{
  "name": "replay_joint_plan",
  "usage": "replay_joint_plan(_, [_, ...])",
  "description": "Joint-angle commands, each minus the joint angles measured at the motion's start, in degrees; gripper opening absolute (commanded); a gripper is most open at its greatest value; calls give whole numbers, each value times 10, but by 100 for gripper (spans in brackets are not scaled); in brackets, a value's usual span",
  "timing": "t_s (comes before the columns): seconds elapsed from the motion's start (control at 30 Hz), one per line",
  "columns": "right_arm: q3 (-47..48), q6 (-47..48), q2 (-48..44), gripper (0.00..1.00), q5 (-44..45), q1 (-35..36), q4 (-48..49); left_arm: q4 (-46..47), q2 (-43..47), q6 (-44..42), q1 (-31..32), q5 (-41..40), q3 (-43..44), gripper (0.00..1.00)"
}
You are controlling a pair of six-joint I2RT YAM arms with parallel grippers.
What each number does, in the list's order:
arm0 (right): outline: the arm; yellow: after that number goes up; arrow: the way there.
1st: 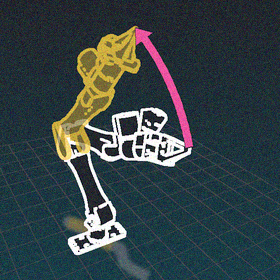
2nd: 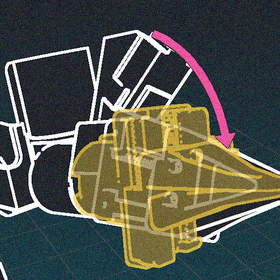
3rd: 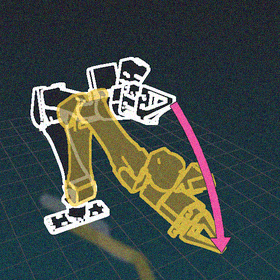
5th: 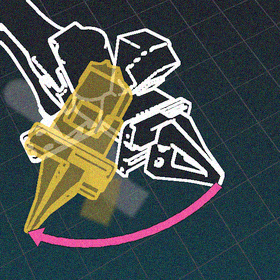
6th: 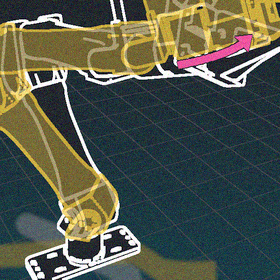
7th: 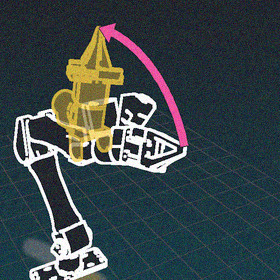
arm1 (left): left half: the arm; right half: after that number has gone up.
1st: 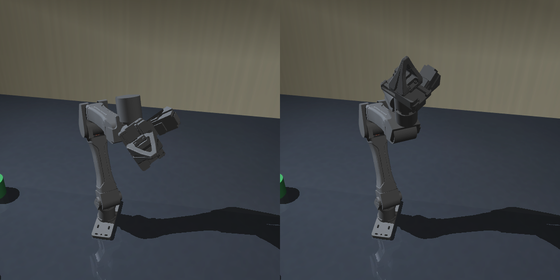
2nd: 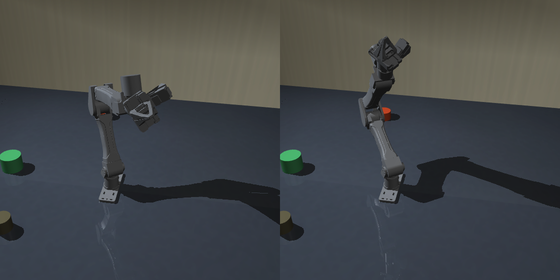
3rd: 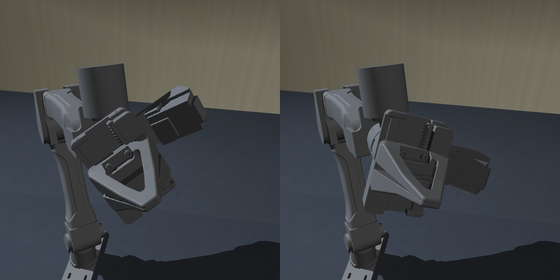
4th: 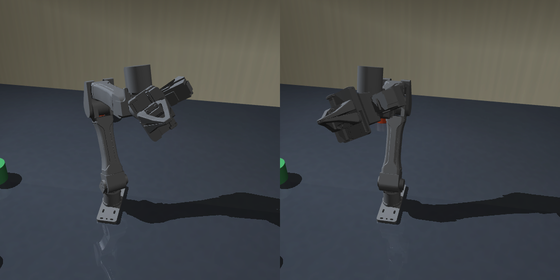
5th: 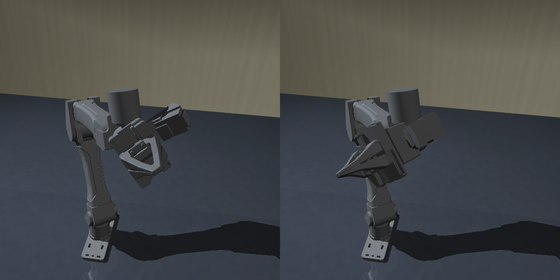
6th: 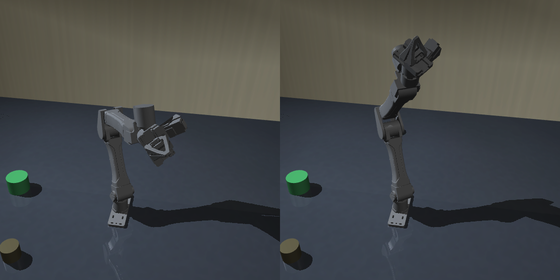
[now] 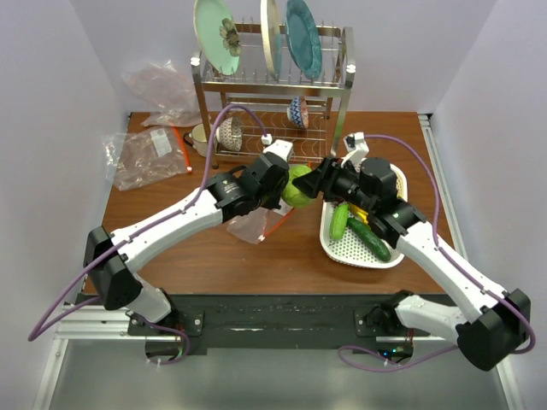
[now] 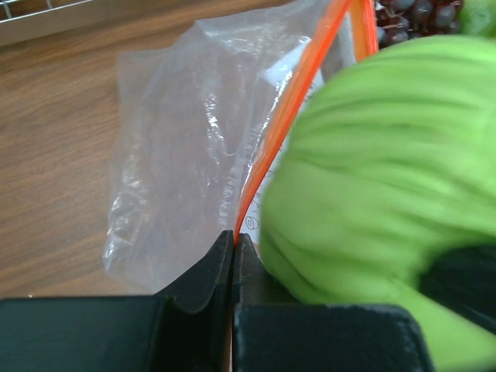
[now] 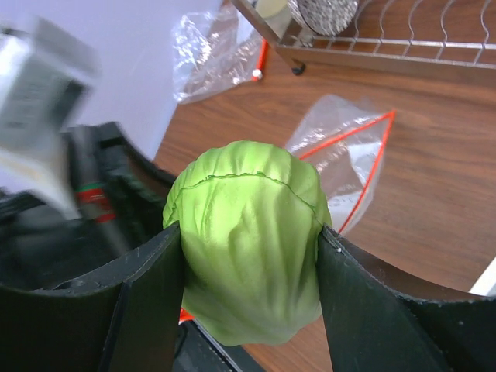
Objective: Place the food in the zip-top bag and seal the zipper
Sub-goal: Place the fake vegetable in the zipper food storage bag.
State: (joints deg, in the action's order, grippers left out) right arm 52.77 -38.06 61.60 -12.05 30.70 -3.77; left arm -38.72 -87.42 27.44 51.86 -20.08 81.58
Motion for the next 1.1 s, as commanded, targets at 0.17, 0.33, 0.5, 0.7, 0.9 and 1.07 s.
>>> replay_joint_plan(0.17, [-35,-3,-4,53,16,3,56,51,43,24,-23,128,60,0])
replay_joint_plan(0.33, [-40,4,-6,53,26,3,39,52,46,31,-32,132,68,0])
replay_joint_plan(0.5, [-49,13,-10,53,21,4,23,51,53,37,-36,108,68,0])
replay_joint_plan(0.7, [-51,14,2,54,18,15,20,61,59,40,-39,124,71,0])
replay_joint_plan(0.9, [-36,-2,15,54,16,26,33,94,58,46,-38,187,53,0])
replay_joint_plan(1.07, [-46,-41,1,56,58,25,60,116,62,64,-39,198,25,0])
